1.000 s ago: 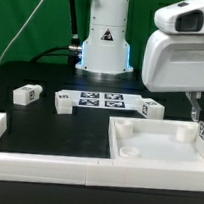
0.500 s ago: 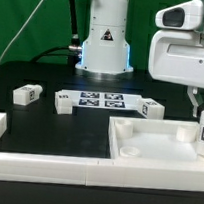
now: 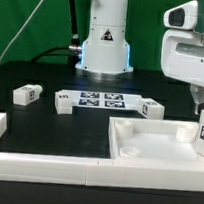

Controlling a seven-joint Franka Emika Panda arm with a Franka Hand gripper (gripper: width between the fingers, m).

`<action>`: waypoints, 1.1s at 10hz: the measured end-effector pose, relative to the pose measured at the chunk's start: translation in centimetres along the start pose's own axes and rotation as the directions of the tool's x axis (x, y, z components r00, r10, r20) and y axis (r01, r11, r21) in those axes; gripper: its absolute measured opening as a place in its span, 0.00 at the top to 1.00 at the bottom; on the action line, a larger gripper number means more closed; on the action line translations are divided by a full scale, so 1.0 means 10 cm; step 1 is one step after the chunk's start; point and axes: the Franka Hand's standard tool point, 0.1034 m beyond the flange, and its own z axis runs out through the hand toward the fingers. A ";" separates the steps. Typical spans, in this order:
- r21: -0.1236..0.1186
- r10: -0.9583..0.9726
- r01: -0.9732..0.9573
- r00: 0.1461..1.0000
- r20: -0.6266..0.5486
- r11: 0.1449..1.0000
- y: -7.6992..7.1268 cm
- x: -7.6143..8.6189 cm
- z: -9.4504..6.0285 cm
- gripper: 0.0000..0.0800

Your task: Assemble one leg

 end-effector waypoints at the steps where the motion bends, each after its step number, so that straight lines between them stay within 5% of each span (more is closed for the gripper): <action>1: 0.000 -0.046 0.046 0.999 0.000 0.999 -0.01 -0.01 0.00 0.22; 5: -0.015 -0.532 0.531 0.847 -0.014 0.847 -0.04 -0.05 0.00 0.19; 11: -0.040 -0.937 0.936 0.350 -0.015 0.350 0.00 0.02 0.03 0.19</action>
Offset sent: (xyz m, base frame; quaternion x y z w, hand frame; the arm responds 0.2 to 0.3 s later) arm 0.0005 0.0015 0.0021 -0.0237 0.0445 -0.3246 0.9445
